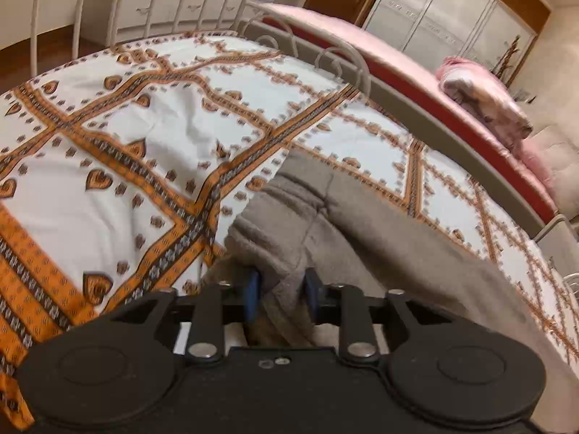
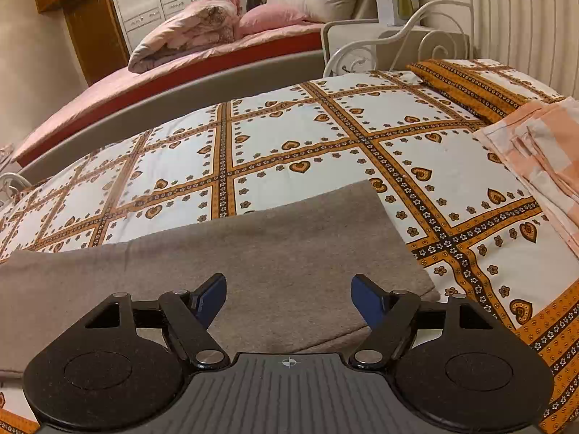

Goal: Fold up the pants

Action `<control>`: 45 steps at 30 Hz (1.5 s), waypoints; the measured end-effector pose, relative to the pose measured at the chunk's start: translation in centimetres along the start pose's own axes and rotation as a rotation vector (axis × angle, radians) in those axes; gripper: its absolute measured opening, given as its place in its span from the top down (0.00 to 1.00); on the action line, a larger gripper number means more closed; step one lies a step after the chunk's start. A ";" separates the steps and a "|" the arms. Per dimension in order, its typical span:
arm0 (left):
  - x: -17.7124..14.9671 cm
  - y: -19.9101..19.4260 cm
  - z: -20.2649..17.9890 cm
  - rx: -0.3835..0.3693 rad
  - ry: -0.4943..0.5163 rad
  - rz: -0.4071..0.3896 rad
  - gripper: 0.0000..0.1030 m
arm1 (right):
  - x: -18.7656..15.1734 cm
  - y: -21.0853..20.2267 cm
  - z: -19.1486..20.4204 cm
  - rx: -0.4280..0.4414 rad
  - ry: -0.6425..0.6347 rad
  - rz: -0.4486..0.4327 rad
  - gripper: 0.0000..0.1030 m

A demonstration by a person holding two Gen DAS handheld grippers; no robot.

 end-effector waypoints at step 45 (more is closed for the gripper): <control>-2.7 2.7 -9.8 0.080 0.475 0.071 0.19 | 0.2 0.5 -10.7 0.086 0.539 0.071 0.91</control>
Point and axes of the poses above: each gripper's, at about its wrist camera, not at the fingertips, and y roughly the way its jaws point, z to its left, x to its top, the point moved 10 cm from there along y, roughly the way its jaws point, and after that the axes turned 8 degrees about y, right-handed, at the moved point
